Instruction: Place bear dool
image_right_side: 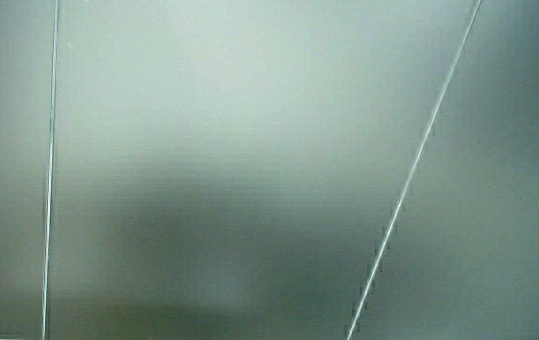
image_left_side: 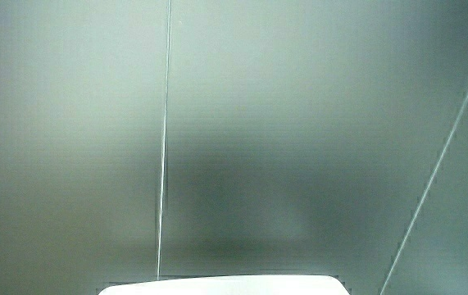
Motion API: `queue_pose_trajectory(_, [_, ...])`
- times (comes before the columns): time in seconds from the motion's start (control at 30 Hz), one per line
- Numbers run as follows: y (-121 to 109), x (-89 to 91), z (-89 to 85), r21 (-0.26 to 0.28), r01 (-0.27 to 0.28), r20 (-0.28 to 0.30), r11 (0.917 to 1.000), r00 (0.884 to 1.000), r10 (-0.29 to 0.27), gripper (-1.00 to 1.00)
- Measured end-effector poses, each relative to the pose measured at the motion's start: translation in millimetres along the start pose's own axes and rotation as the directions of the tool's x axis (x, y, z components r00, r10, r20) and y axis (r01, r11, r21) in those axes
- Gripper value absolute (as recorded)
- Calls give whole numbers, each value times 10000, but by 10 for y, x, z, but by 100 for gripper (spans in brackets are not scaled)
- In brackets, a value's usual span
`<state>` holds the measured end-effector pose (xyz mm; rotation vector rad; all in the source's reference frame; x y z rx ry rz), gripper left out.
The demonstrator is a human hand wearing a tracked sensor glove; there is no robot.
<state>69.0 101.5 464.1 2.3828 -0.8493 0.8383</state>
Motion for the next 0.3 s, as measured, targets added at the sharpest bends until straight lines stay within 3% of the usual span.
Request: queue_pose_trajectory(0.3, [3,46,21,-66,-93,-310,9999,9995,91,-100])
